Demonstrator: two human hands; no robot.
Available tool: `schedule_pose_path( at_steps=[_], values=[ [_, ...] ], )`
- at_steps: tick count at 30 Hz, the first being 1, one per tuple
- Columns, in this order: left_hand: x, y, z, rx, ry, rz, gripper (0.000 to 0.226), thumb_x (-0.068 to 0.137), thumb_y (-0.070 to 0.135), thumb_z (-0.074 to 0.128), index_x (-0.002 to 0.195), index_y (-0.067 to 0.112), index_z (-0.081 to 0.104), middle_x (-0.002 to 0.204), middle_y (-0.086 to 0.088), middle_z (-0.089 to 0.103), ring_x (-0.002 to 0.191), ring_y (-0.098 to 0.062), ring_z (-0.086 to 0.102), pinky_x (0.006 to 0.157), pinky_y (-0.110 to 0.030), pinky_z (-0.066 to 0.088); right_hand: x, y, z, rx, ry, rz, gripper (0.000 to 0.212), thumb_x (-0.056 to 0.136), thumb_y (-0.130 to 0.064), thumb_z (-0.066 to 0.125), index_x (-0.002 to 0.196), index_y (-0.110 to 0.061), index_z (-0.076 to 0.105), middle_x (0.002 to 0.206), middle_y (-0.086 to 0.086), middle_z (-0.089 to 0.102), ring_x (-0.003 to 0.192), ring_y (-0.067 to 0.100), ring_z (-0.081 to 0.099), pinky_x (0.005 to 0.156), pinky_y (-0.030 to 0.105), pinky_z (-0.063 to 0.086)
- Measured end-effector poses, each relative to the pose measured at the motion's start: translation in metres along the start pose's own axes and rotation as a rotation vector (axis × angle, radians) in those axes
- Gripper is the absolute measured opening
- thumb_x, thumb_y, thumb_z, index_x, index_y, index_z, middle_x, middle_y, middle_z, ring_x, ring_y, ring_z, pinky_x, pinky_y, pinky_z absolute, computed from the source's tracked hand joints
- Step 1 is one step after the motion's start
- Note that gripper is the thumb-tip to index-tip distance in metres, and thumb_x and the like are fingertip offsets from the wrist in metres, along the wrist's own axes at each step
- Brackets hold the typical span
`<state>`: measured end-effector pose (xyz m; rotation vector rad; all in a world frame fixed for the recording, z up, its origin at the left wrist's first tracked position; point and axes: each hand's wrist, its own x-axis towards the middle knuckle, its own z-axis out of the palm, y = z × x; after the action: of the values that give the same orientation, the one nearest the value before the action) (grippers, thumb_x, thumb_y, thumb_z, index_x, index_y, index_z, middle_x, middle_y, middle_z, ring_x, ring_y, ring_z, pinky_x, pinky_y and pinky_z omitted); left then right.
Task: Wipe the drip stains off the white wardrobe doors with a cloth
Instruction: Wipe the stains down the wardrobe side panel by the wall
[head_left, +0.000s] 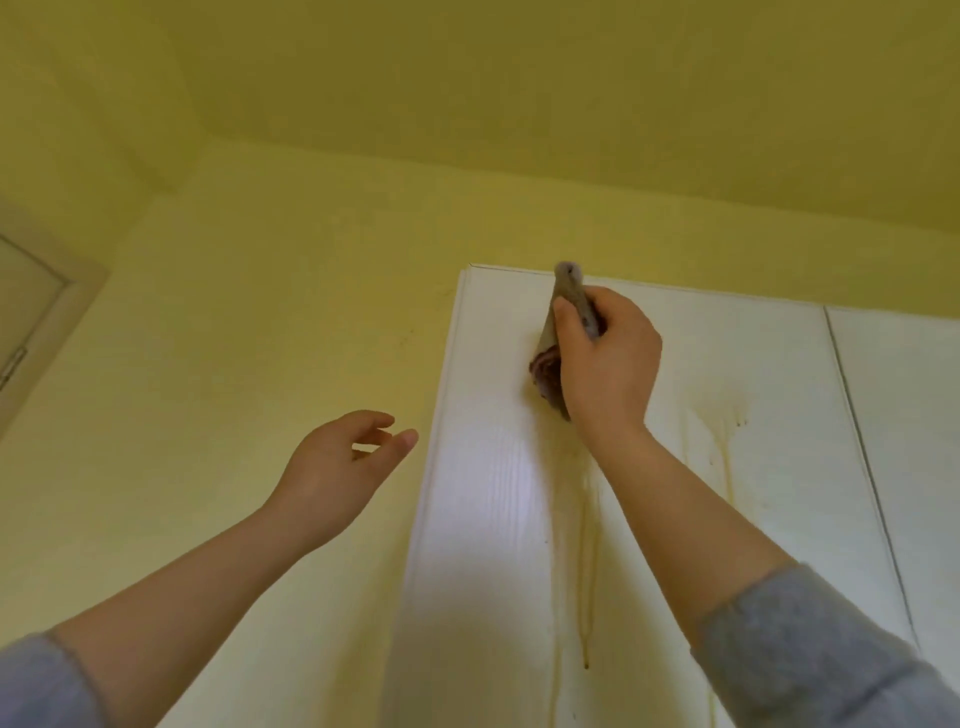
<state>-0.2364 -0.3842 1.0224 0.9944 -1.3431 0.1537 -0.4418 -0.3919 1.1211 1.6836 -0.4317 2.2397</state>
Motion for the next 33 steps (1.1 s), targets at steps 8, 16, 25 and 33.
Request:
schedule_pose_path(
  at_steps=[8,16,25,33],
  values=[
    [0.033,-0.013,0.009,-0.098,-0.046,0.084,0.036,0.096,0.043,0.054,0.127,0.024,0.061,0.109,0.016,0.063,0.096,-0.003,0.06,0.077,-0.012,0.041,0.068,0.008,0.083,-0.47,-0.238,-0.244,0.025,0.099,-0.028,0.05,0.105,-0.011,0.067,0.108,0.011,0.056,0.106,0.028,0.049,0.073,0.035,0.04],
    [0.045,-0.044,0.008,-0.118,-0.06,0.08,0.027,0.099,0.042,0.05,0.116,0.026,0.064,0.108,0.015,0.064,0.102,-0.006,0.061,0.074,-0.014,0.039,0.059,0.028,0.102,-0.346,-0.246,-0.33,0.018,0.096,-0.025,0.054,0.099,-0.016,0.07,0.095,-0.003,0.051,0.097,0.024,0.052,0.078,0.035,0.039],
    [0.031,-0.047,0.037,-0.267,-0.108,0.021,0.022,0.101,0.036,0.049,0.117,0.03,0.063,0.116,0.013,0.065,0.11,-0.012,0.061,0.102,-0.04,0.047,-0.059,0.042,0.049,-0.248,-0.394,-0.54,0.025,0.096,-0.022,0.05,0.101,-0.017,0.074,0.082,-0.006,0.05,0.072,0.011,0.05,0.064,0.017,0.037],
    [0.018,-0.021,0.051,-0.251,-0.169,0.089,0.076,0.079,0.081,0.042,0.142,0.038,0.048,0.135,0.011,0.059,0.118,-0.016,0.06,0.106,-0.043,0.046,0.035,0.038,0.019,-0.3,-0.035,-0.296,0.029,0.098,-0.022,0.055,0.074,-0.011,0.067,0.078,0.004,0.053,0.075,0.02,0.052,0.064,0.025,0.027]
  ],
)
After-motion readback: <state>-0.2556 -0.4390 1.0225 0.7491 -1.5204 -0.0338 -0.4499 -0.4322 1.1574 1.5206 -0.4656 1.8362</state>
